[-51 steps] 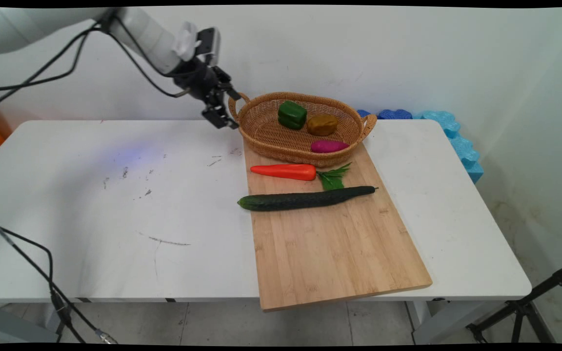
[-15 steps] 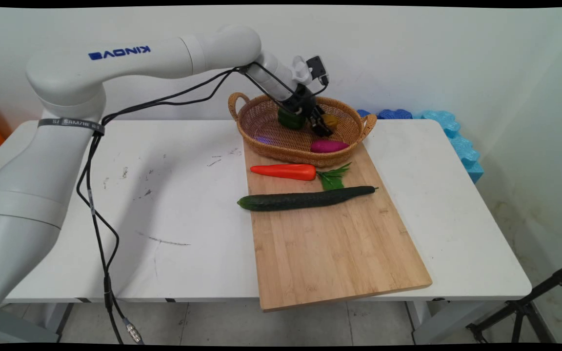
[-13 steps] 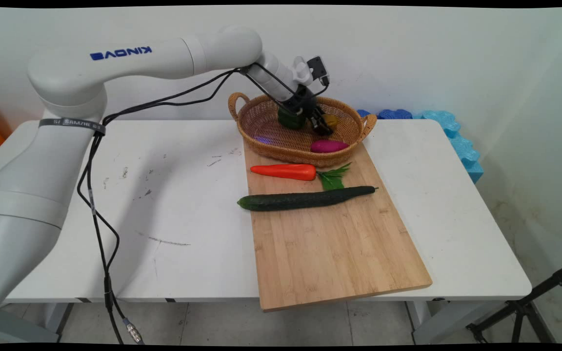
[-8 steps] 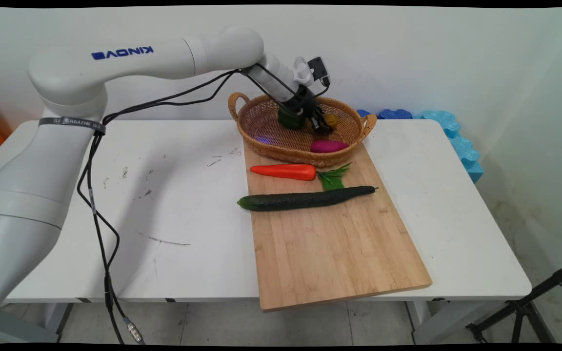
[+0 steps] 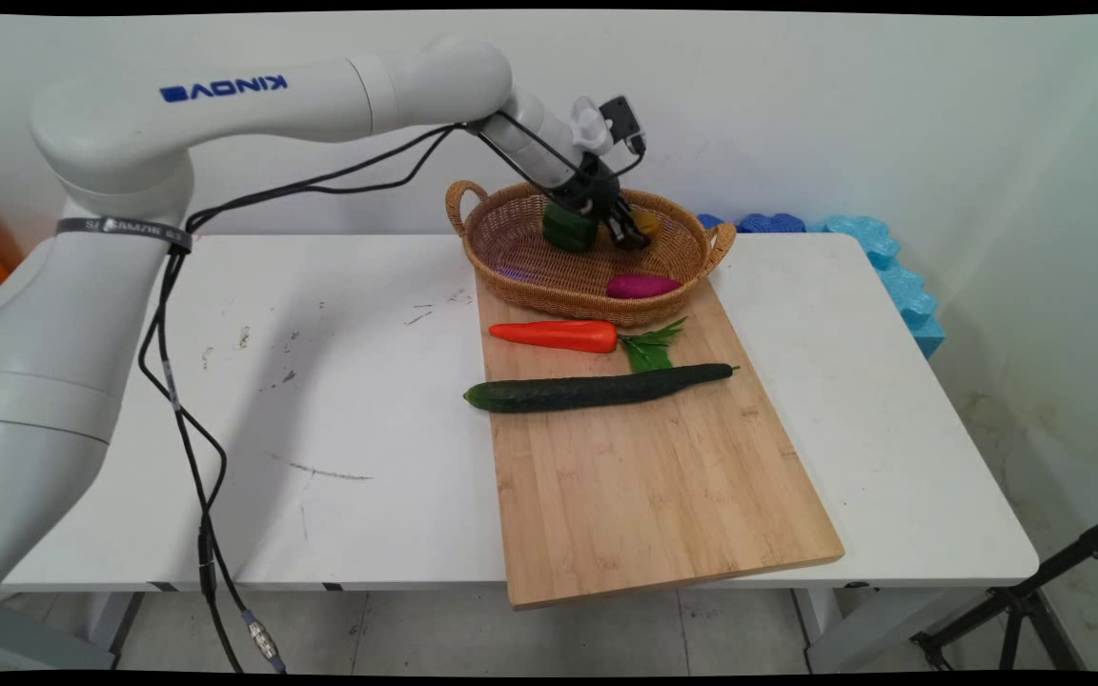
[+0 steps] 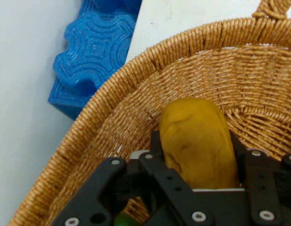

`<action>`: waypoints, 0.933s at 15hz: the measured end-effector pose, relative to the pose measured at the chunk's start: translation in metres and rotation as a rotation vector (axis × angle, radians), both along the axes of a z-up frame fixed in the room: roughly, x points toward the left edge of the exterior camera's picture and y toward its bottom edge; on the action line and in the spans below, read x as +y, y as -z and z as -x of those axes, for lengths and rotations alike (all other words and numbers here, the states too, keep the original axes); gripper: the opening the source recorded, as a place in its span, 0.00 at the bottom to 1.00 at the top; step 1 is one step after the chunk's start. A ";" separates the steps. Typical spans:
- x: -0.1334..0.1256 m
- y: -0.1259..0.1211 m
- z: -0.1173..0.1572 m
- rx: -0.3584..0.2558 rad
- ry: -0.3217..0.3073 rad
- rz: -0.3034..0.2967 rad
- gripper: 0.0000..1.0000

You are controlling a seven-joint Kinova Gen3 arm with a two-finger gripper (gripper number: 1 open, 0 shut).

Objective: Place the picked object on the cutting board

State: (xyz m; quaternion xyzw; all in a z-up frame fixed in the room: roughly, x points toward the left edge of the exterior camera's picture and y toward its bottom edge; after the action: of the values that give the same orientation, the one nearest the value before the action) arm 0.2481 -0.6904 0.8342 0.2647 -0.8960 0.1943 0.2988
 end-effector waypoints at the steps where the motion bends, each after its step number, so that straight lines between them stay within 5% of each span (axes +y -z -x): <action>1: 0.003 -0.005 -0.001 0.008 -0.012 -0.003 0.00; 9: 0.049 -0.064 -0.011 0.102 -0.111 -0.052 0.00; 14: 0.096 -0.092 -0.008 0.155 -0.118 -0.108 0.00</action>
State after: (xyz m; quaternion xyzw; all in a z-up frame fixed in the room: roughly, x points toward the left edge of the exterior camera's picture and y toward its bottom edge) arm 0.2560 -0.5939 0.9266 0.3468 -0.8622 0.1421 0.3407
